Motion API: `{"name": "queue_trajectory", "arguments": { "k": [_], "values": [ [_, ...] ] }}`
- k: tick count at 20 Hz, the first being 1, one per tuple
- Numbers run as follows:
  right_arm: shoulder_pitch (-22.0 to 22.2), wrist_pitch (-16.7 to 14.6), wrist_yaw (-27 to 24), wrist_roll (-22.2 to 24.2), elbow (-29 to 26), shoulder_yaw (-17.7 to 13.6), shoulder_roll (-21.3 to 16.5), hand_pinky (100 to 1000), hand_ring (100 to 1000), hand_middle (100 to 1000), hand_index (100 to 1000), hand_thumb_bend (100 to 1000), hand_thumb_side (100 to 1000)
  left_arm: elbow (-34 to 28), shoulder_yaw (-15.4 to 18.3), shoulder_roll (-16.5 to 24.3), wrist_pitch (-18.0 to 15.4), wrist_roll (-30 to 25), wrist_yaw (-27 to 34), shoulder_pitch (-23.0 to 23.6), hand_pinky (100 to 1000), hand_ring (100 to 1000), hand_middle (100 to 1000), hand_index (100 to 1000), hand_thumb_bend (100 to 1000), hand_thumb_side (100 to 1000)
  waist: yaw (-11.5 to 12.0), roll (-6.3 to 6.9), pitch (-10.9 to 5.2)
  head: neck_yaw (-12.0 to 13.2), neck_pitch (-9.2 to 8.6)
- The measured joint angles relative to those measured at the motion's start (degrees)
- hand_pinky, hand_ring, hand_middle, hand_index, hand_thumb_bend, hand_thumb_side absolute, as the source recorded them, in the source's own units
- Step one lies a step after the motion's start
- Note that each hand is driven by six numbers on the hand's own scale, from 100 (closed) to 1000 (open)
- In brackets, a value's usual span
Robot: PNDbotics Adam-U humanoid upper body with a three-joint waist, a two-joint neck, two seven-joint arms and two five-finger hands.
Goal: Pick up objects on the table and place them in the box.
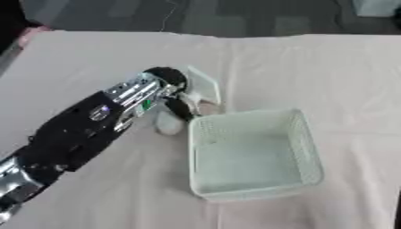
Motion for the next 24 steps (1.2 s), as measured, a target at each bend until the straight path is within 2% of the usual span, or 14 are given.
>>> {"name": "queue_trajectory", "arguments": {
  "k": [1, 3, 5, 14, 24],
  "values": [
    [0.0, 0.0, 0.0, 0.0, 0.0, 0.0, 0.0, 595, 558, 558, 657, 100, 1000, 0.4, 0.5, 0.0, 0.6, 0.8, 0.0, 0.2, 100, 100, 100, 356, 100, 350, 0.0, 0.0, 0.0, -0.1, 0.0],
    [0.0, 0.0, 0.0, 0.0, 0.0, 0.0, 0.0, 595, 557, 554, 654, 100, 1000, 1.0, 1.3, 0.1, 1.7, 2.3, 0.0, 0.4, 100, 100, 100, 251, 100, 289, 0.0, 0.02, 0.0, -0.3, 0.0],
    [0.0, 0.1, 0.0, 0.0, 0.0, 0.0, 0.0, 594, 556, 551, 653, 100, 1000, 1.3, 1.8, 0.4, 2.3, 3.7, -0.2, 0.7, 100, 100, 100, 223, 100, 289, 0.0, 0.06, 0.0, -0.5, 0.0],
    [0.1, 0.8, 0.0, 0.4, 0.0, -0.3, -0.6, 593, 549, 540, 650, 100, 1000, -0.6, 2.2, 3.5, 2.6, 7.7, 0.4, 1.4, 100, 100, 100, 214, 100, 295, 1.2, 0.19, -0.29, -2.4, 0.0],
    [0.6, 1.3, 0.0, 0.7, 0.0, -0.4, -1.1, 593, 545, 535, 648, 100, 1000, -13.9, 2.2, 9.4, 8.1, 7.5, 14.8, 0.9, 100, 100, 100, 224, 100, 305, 1.8, 0.71, -1.06, -3.8, 0.0]
  ]
}}
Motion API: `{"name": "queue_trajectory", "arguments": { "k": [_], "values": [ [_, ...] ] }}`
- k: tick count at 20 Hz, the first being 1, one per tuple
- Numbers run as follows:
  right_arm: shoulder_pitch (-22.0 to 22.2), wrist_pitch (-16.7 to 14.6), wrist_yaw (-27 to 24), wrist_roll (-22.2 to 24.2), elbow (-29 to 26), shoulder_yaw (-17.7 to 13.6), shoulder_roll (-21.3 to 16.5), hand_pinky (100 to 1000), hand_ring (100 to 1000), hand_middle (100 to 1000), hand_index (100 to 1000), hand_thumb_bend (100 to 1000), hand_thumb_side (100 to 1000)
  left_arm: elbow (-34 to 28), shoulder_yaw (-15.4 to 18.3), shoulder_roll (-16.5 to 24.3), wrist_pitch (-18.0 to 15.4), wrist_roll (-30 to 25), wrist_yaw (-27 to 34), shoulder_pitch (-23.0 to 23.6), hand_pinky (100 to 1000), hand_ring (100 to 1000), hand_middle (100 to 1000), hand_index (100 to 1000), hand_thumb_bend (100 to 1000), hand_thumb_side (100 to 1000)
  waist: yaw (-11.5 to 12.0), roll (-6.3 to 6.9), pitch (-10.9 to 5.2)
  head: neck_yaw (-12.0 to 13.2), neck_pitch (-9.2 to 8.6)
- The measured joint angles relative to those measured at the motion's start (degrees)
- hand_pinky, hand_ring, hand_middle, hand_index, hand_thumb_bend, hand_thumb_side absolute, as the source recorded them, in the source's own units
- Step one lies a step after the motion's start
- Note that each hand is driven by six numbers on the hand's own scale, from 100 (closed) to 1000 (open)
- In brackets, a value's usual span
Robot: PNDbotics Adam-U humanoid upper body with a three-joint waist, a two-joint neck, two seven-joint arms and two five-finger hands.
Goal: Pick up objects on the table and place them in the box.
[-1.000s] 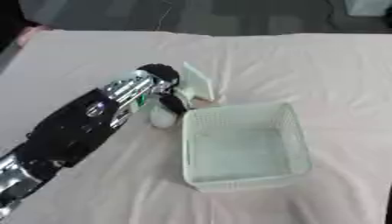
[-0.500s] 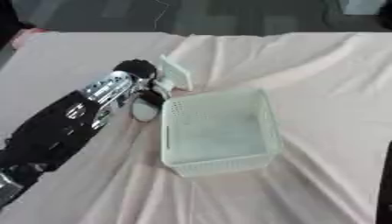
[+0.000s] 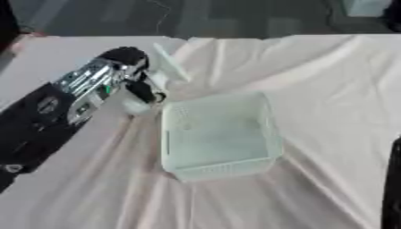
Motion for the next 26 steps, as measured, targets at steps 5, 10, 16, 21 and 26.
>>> {"name": "queue_trajectory", "arguments": {
  "k": [5, 10, 16, 21, 26],
  "values": [
    [0.1, 0.1, 0.0, 0.1, 0.0, 0.0, -0.1, 593, 544, 534, 648, 100, 1000, -6.0, 0.0, 2.0, 2.7, 0.7, 5.4, -0.1, 100, 100, 100, 225, 100, 312, 0.2, 0.04, -0.16, 0.0, 0.0],
    [0.4, 0.3, 0.0, 0.3, 0.0, 0.0, -0.5, 593, 544, 534, 648, 100, 1000, -17.4, 0.0, 4.9, 3.8, 1.3, 11.7, -0.6, 100, 100, 100, 222, 100, 323, 0.4, 0.1, -0.31, 0.0, 0.0],
    [0.5, 0.5, 0.0, 0.5, 0.0, 0.0, -0.5, 593, 544, 533, 647, 100, 1000, -28.3, -0.4, 8.7, -0.7, 2.1, 18.4, -1.4, 100, 100, 100, 211, 100, 323, 0.6, 0.35, -0.61, -0.1, 0.0],
    [0.5, 0.5, 0.0, 0.5, 0.0, 0.0, -0.5, 593, 544, 533, 648, 100, 1000, -29.1, -1.6, 9.1, -6.2, 2.0, 21.2, -2.6, 100, 100, 100, 209, 100, 321, 0.7, 0.36, -0.66, -0.5, 0.0],
    [0.5, 0.5, 0.0, 0.5, 0.0, 0.0, -0.5, 593, 544, 533, 648, 100, 1000, -29.2, -3.3, 9.1, -8.8, 0.3, 20.8, -3.1, 100, 100, 100, 205, 100, 308, 0.6, 0.39, -0.66, -0.5, 0.0]
  ]
}}
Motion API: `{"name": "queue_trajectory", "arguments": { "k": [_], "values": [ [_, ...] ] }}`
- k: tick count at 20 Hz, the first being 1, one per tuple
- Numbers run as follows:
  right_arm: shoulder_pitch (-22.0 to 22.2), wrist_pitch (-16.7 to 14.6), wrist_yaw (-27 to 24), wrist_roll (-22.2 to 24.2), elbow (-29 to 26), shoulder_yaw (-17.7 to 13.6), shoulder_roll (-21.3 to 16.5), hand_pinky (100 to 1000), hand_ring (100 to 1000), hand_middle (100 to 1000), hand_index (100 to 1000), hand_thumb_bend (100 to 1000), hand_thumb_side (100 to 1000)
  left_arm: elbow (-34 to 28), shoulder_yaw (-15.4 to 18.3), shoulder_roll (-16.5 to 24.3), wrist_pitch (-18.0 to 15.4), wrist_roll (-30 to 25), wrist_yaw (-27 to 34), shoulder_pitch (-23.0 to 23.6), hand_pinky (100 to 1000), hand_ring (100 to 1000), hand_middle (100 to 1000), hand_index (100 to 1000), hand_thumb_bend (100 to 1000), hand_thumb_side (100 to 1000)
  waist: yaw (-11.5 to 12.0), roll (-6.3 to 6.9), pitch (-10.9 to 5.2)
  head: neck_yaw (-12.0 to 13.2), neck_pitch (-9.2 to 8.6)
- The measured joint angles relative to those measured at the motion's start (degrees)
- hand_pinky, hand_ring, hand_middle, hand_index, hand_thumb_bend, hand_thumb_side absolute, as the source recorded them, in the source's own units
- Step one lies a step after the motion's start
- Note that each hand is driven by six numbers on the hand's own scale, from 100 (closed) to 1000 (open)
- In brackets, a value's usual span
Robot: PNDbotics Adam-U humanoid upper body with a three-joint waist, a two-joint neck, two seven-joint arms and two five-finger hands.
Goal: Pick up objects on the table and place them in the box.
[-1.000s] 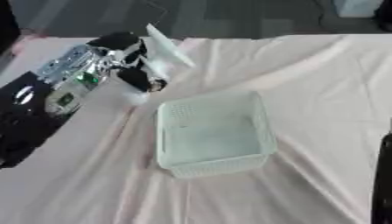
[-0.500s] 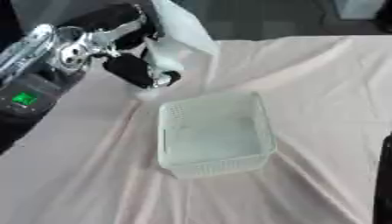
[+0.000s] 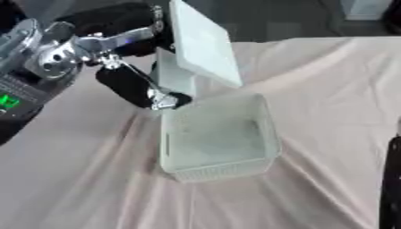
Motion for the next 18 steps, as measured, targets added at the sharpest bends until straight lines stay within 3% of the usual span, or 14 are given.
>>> {"name": "queue_trajectory", "arguments": {
  "k": [4, 5, 6, 7, 8, 9, 13, 18],
  "values": [
    [0.0, 0.0, 0.0, 0.0, 0.0, 0.0, 0.0, 593, 544, 533, 648, 100, 1000, -0.1, -2.9, 0.0, -1.1, -2.7, -3.4, 0.7, 100, 100, 100, 246, 100, 311, -0.4, 0.08, 0.0, 0.0, 0.0],
    [0.0, 0.0, 0.0, 0.0, 0.0, 0.0, 0.0, 593, 544, 533, 648, 100, 1000, -0.1, -3.6, 0.0, -1.3, -3.5, -4.4, 1.0, 100, 100, 100, 417, 100, 447, -0.4, 0.11, 0.0, 0.0, 0.0],
    [0.0, 0.0, 0.0, 0.0, 0.0, 0.0, 0.0, 593, 544, 533, 648, 100, 1000, -0.1, -4.3, 0.0, -1.6, -4.4, -5.2, 1.3, 119, 143, 195, 530, 100, 600, -0.4, 0.13, 0.0, 0.0, 0.0],
    [0.0, 0.0, 0.0, 0.0, 0.0, 0.0, 0.0, 593, 544, 534, 648, 100, 1000, -0.1, -4.9, 0.0, -2.0, -5.4, -6.1, 1.5, 797, 830, 791, 925, 290, 1000, -0.4, 0.14, 0.0, 0.0, 0.0],
    [0.0, 0.0, 0.0, 0.0, 0.0, 0.0, 0.0, 593, 544, 533, 648, 100, 1000, -0.1, -5.8, 0.0, -2.6, -7.3, -6.9, 1.9, 989, 975, 945, 1000, 459, 1000, -0.6, 0.15, 0.0, 0.0, 0.0],
    [0.0, 0.0, 0.0, 0.0, 0.0, 0.0, 0.0, 593, 543, 533, 647, 100, 1000, -0.1, -6.7, 0.0, -3.3, -10.2, -7.5, 2.3, 1000, 1000, 1000, 1000, 542, 1000, -0.7, 0.15, 0.0, 0.0, 0.0],
    [0.0, 0.0, -0.1, 0.0, 0.0, 0.0, 0.0, 593, 544, 533, 648, 100, 1000, -0.1, -8.1, -0.5, -7.3, -17.8, -9.6, 2.6, 1000, 1000, 1000, 976, 611, 1000, -0.7, 0.15, 0.0, 0.0, 0.0],
    [0.0, 0.1, -0.2, 0.2, 0.0, 0.0, 0.0, 593, 544, 533, 648, 100, 1000, -0.1, -8.4, -1.5, -9.2, -19.7, -11.3, 3.2, 1000, 1000, 991, 970, 573, 1000, -0.7, 0.15, 0.0, 0.0, 0.0]
  ]
}}
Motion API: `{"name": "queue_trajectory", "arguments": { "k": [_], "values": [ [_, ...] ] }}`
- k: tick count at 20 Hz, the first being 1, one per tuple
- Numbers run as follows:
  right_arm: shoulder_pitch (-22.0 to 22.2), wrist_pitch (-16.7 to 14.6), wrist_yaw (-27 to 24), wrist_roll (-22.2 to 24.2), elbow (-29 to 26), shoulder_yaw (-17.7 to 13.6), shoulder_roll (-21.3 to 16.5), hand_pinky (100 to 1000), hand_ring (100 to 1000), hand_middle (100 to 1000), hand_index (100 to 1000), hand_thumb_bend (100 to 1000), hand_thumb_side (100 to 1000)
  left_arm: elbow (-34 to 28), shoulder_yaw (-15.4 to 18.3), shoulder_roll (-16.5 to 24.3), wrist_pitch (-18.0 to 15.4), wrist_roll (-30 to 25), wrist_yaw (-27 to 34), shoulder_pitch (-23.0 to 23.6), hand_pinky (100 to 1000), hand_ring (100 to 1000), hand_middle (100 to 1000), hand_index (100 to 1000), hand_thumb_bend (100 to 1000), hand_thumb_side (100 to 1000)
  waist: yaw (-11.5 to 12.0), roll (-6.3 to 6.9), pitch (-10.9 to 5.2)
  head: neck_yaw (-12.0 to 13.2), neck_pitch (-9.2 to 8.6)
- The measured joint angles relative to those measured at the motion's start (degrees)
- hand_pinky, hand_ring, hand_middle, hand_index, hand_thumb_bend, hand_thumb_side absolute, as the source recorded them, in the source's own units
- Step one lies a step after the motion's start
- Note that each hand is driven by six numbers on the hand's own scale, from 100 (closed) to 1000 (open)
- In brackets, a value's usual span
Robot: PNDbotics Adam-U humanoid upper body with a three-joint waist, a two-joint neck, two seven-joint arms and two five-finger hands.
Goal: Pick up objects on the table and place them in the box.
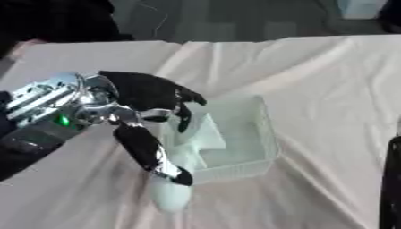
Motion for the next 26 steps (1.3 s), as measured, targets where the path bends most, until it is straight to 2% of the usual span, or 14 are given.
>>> {"name": "queue_trajectory", "arguments": {
  "k": [2, 4, 5, 6, 8, 12, 13, 14, 15, 18, 21, 23, 24, 26],
  "values": [
    [0.0, 0.0, -0.1, 0.0, 0.0, 0.0, 0.0, 593, 544, 533, 648, 100, 1000, 0.0, 0.0, -0.4, 0.0, 0.0, -0.2, 0.0, 1000, 1000, 986, 969, 553, 1000, 0.0, 0.0, 0.0, 0.0, 0.0],
    [0.0, 0.1, -0.1, 0.1, 0.0, 0.0, 0.0, 593, 544, 533, 648, 100, 1000, 0.0, 0.6, -0.8, 0.1, 0.8, -0.2, 0.2, 1000, 938, 943, 951, 401, 1000, 0.0, -0.01, 0.0, 0.0, 0.0],
    [0.0, 0.1, -0.1, 0.1, 0.0, 0.0, 0.0, 592, 544, 533, 648, 100, 1000, 0.0, 1.4, -1.2, 0.3, 2.3, 0.2, 0.4, 963, 881, 916, 942, 278, 1000, 0.0, -0.03, 0.0, 0.0, 0.0],
    [0.0, 0.1, -0.1, 0.1, 0.0, 0.0, 0.0, 592, 544, 533, 648, 100, 1000, 0.0, 2.7, -1.7, 0.5, 4.9, 1.2, 0.5, 911, 829, 888, 938, 225, 1000, 0.1, -0.07, 0.0, 0.0, 0.0],
    [0.0, 0.1, -0.1, 0.1, 0.0, 0.0, 0.0, 592, 544, 534, 648, 100, 1000, 0.0, 6.4, -2.6, 0.3, 13.9, 4.8, 0.8, 842, 768, 852, 936, 210, 1000, 0.5, -0.18, 0.0, -0.1, 0.0],
    [0.3, 0.1, 0.0, -0.1, 0.0, -0.5, 0.0, 592, 543, 532, 647, 100, 1000, 0.0, 14.8, -3.8, -4.0, 39.5, 15.7, 4.0, 712, 703, 786, 911, 240, 934, 1.8, -0.58, -0.39, -0.8, 0.0],
    [0.6, 0.1, 0.1, -0.2, 0.0, -0.7, 0.0, 592, 543, 532, 647, 100, 1000, 0.0, 17.0, -4.6, -5.8, 46.6, 19.2, 5.5, 676, 674, 762, 889, 243, 925, 2.4, -0.87, -0.74, -1.0, 0.0],
    [1.0, 0.0, 0.2, -0.3, 0.0, -0.8, -0.1, 592, 543, 532, 647, 100, 1000, 0.0, 18.8, -5.4, -7.9, 53.7, 22.9, 7.1, 591, 568, 664, 801, 243, 907, 2.9, -1.18, -1.05, -1.1, 0.0],
    [1.3, 0.1, 0.2, -0.4, 0.0, -1.0, -0.4, 592, 543, 532, 648, 100, 1000, 0.0, 20.3, -6.3, -10.5, 60.4, 26.6, 8.7, 476, 521, 621, 752, 237, 893, 3.5, -1.48, -1.23, -1.3, 0.0],
    [2.6, 0.2, 0.6, -0.6, 0.0, -1.8, -1.3, 592, 542, 531, 647, 100, 1000, 0.0, 22.7, -9.2, -21.2, 74.8, 35.7, 12.6, 429, 507, 585, 691, 259, 805, 5.6, -2.29, -1.6, -2.5, 0.0],
    [3.8, -0.1, 1.0, -0.8, 0.4, -3.0, -2.7, 592, 540, 528, 645, 100, 1000, 0.0, 24.5, -12.0, -34.3, 82.2, 40.9, 13.5, 471, 538, 611, 701, 282, 752, 8.1, -3.62, -2.14, -4.8, 0.0],
    [4.2, -0.7, 1.3, -0.9, 1.2, -3.6, -3.8, 591, 537, 525, 642, 100, 1000, 0.0, 25.9, -12.9, -41.5, 84.4, 42.8, 13.2, 479, 540, 608, 698, 283, 751, 9.6, -4.49, -2.25, -5.6, 0.0],
    [4.4, -1.2, 1.3, -0.9, 1.7, -3.8, -4.3, 591, 536, 524, 641, 100, 1000, 0.0, 26.4, -13.1, -44.0, 84.8, 43.6, 12.9, 484, 543, 611, 700, 285, 758, 10.0, -4.69, -2.25, -5.6, 0.0],
    [4.7, -2.3, 1.3, -0.9, 2.6, -4.3, -5.2, 591, 536, 525, 642, 100, 1000, 0.0, 26.7, -13.5, -46.7, 84.3, 45.2, 12.2, 495, 551, 617, 705, 282, 770, 10.8, -4.86, -2.25, -6.1, 0.01]
  ]
}}
